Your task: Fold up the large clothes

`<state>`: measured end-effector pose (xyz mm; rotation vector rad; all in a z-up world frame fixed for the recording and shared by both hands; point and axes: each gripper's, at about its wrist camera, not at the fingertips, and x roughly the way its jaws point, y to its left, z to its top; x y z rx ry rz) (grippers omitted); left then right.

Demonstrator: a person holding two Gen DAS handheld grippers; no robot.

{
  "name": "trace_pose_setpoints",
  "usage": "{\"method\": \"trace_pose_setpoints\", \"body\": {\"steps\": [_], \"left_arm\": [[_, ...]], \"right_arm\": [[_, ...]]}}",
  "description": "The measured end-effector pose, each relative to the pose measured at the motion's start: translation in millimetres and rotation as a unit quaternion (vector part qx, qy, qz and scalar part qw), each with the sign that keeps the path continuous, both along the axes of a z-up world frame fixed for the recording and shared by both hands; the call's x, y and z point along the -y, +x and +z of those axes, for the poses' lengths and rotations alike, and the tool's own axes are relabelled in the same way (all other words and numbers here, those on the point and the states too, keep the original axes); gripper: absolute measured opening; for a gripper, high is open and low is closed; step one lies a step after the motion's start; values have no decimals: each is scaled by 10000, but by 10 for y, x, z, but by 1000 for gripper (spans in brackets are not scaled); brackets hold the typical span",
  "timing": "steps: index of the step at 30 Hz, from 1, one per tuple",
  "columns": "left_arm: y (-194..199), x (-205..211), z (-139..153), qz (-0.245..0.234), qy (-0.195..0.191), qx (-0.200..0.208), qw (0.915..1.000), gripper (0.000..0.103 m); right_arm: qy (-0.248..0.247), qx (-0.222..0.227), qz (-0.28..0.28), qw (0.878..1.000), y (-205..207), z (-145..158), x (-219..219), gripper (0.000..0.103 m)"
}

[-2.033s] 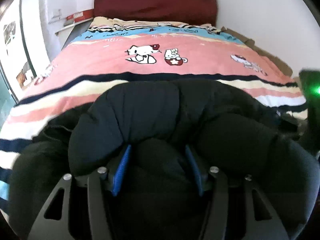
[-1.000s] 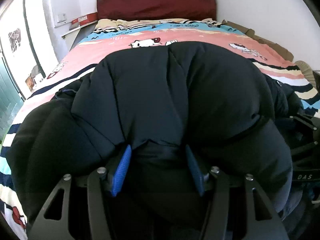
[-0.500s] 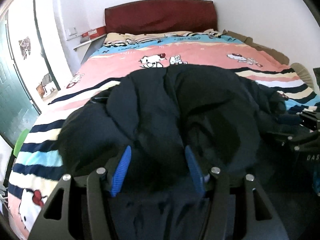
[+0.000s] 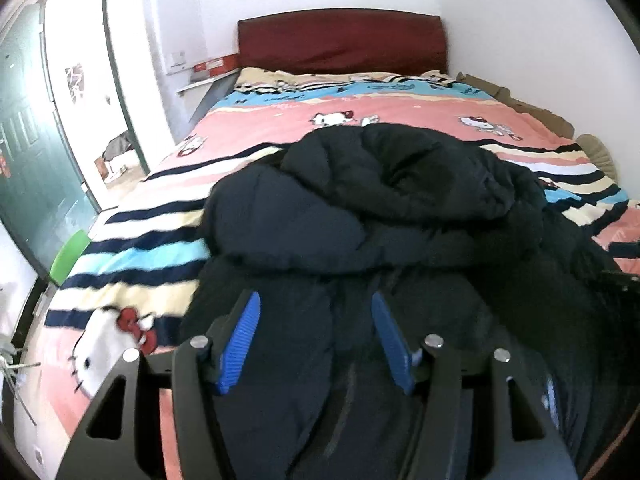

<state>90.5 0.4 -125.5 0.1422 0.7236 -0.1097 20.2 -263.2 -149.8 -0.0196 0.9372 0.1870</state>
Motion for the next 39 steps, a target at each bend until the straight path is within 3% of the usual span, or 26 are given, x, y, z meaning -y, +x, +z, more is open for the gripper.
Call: {"method": "trace_pose_setpoints", "body": {"steps": [10,18,25,30,39], "left_arm": [[-448,-624,-97,507,-90,-242,9984,62],[-774,-1296,-356,1043,-825,-696,9887,62],[-944,-1686,-297,1215,-1755,-648,9748,63],[-911,-1735,-375,1160,-2110,-899,9664,63],[-890,-1615,-820,672,-3104,-1634,9341,63]], "right_arm": [[106,-133,-668,9976,-721,-16,579,96],[569,-348,-1145,9912,-1085,-100,977,101],[701,-506,-938,9918,-1086,-148,910,102],[912,-775,-1014,9876,-1090,-270,933,102],[1328,-1319,-919,9780,-1041,-484,859,102]]}}
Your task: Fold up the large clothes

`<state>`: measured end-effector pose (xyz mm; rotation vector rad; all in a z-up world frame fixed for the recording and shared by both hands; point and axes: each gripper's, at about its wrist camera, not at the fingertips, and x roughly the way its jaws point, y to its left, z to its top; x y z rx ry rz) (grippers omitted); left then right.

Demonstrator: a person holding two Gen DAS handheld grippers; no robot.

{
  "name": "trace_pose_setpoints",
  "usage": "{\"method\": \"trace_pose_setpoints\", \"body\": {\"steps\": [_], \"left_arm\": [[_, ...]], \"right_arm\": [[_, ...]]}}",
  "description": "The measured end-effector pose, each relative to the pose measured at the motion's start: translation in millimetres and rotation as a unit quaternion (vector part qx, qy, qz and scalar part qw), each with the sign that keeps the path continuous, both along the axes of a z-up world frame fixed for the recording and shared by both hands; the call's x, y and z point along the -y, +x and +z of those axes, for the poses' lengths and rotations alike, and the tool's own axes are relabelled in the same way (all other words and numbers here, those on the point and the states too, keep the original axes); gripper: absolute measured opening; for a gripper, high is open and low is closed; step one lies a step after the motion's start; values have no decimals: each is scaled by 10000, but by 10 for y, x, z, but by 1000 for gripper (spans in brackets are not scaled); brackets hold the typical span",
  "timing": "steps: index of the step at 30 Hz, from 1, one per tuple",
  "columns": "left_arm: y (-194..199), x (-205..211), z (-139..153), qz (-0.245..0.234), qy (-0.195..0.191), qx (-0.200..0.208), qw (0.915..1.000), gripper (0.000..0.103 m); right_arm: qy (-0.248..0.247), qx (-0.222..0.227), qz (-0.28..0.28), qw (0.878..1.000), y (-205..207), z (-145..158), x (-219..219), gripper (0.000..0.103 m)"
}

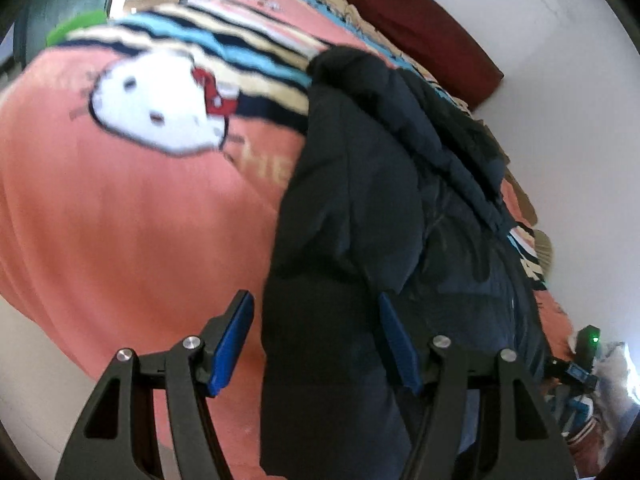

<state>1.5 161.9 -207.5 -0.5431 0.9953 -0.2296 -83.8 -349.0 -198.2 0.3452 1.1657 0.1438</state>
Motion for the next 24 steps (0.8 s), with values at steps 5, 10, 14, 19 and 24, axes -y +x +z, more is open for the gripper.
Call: {"method": "trace_pose_setpoints", "body": {"steps": [5,10,14,19,24], "left_arm": [[-89,33,-128,-307,-634,-171,9974,63],[-180,104,-140,-495,-976,-124,9939,63],[-231,140,-119,-524,-1137,-5,9921,61],[-254,222,-118,-634,-1323,41,9892,57],[-270,291,70,-792,-1380,341,9867,30]], "right_arm": [[381,-137,43,9992,-1,-94,-45,103],[630,-28,76,9980,-37,-106,-117,93],[847,105,38,9963,-84,-88,-118,67],[1036,-82,1,9946,-54,-155,-90,65],[1061,132,-49,9943,-78,-63,-92,36]]}}
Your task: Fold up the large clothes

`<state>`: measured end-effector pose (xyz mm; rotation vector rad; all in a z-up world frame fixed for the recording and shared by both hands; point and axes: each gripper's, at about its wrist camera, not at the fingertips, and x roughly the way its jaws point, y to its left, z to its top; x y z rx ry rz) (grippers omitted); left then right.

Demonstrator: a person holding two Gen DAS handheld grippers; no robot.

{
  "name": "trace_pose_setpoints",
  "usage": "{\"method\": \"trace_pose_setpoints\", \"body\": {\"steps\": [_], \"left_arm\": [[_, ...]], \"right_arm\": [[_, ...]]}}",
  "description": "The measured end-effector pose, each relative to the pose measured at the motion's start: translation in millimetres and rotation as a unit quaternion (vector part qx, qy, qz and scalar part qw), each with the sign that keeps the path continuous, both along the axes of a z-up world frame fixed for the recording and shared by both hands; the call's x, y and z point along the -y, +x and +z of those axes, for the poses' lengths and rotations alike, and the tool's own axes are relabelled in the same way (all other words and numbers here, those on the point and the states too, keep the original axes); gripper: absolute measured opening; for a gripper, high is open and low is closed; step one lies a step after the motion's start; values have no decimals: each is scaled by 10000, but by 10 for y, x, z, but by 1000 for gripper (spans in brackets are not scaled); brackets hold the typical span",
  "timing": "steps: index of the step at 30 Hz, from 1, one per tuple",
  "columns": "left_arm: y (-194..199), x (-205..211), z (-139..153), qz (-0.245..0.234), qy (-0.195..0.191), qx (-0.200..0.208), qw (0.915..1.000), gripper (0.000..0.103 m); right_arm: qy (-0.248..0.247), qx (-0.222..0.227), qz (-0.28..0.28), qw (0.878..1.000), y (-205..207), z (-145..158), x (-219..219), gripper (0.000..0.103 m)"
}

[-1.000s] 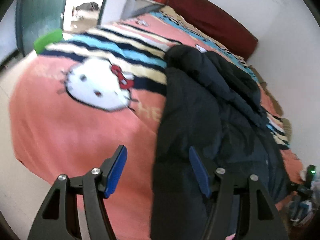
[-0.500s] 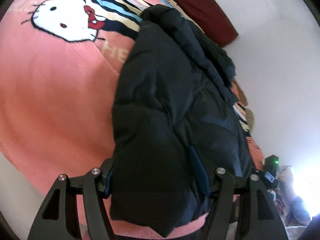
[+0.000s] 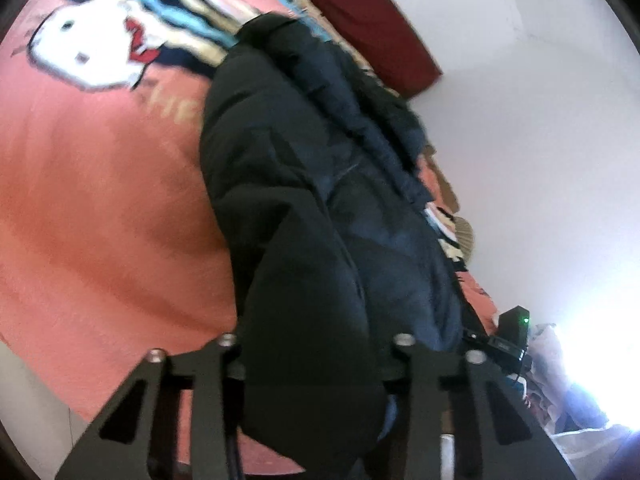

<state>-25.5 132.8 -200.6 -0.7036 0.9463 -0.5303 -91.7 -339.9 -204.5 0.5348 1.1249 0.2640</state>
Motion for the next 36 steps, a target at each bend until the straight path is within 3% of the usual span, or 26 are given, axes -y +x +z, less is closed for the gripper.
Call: {"method": "trace_pose_setpoints", "body": {"steps": [1,4,13,18,23,29,36], "left_arm": [[1,21,76,-35,-29,124,9999,27],[57,77,341,-115,-113,442,9989,23],[481,86,1009,-31,-498,1002,9937,22],[779,127,1347,-49,-472,1288,9905,22],[1004,212,1456,-69,-488,1354,9896,21],[987,179,1472,-54,-511,1301,9902,21],[1157,20,1611,141,-726,1340,9882,21]], "right_arm": [[38,92,-14,9999,-21,35,12,29],[454,569,-141,9972,-64,223,94,24],[1078,1297,-557,9841,136,608,269,21],[1230,1526,-685,9782,366,822,413,21],[1168,1598,-614,9783,584,950,450,19],[1050,1453,-507,9825,600,1011,413,19],[1102,1781,-451,9768,834,1307,372,19]]}}
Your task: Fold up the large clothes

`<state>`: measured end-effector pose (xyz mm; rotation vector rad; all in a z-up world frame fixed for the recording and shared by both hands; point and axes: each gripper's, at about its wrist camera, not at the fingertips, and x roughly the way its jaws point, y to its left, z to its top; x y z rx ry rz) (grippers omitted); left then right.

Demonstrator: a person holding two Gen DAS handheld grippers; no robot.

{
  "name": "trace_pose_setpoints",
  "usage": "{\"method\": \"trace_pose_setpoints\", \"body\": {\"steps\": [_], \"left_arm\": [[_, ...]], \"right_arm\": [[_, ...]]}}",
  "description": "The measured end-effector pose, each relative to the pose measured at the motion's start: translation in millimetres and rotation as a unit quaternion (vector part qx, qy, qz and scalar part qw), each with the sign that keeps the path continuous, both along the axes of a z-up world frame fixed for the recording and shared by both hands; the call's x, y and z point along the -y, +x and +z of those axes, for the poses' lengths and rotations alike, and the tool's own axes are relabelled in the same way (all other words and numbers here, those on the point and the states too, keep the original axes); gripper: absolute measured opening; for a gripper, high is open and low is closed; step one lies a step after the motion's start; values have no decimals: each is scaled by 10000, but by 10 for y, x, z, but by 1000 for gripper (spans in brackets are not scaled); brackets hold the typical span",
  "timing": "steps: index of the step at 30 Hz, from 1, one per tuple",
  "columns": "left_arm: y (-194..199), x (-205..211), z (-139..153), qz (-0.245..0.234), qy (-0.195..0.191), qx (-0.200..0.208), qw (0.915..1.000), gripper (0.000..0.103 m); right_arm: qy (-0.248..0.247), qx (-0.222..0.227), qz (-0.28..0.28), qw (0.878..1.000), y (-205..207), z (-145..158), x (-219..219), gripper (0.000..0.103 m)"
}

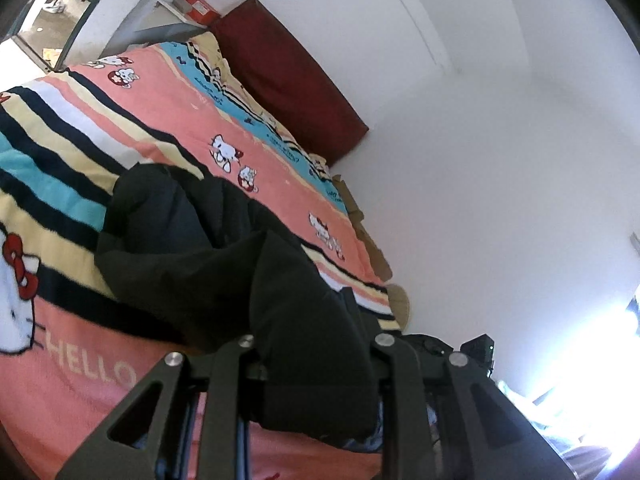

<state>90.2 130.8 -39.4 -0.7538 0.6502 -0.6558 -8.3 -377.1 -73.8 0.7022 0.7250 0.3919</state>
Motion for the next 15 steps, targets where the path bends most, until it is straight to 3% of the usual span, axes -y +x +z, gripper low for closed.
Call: {"method": "trace_pose_setpoints", "body": {"steps": [8,12,15], "left_arm": [[969,9,202,390,-179,-115,9990,22],[1582,90,121,592,-169,-421,9972,22],[2042,145,-44,745,-16,-671,9950,22]], "right_arm": [[754,-6,-656,9950,936,165,223,19],[1151,-293,-1094,9869,1531,19,287,19],[1142,-535,-1395,9821,2039,-169,293,21]]}}
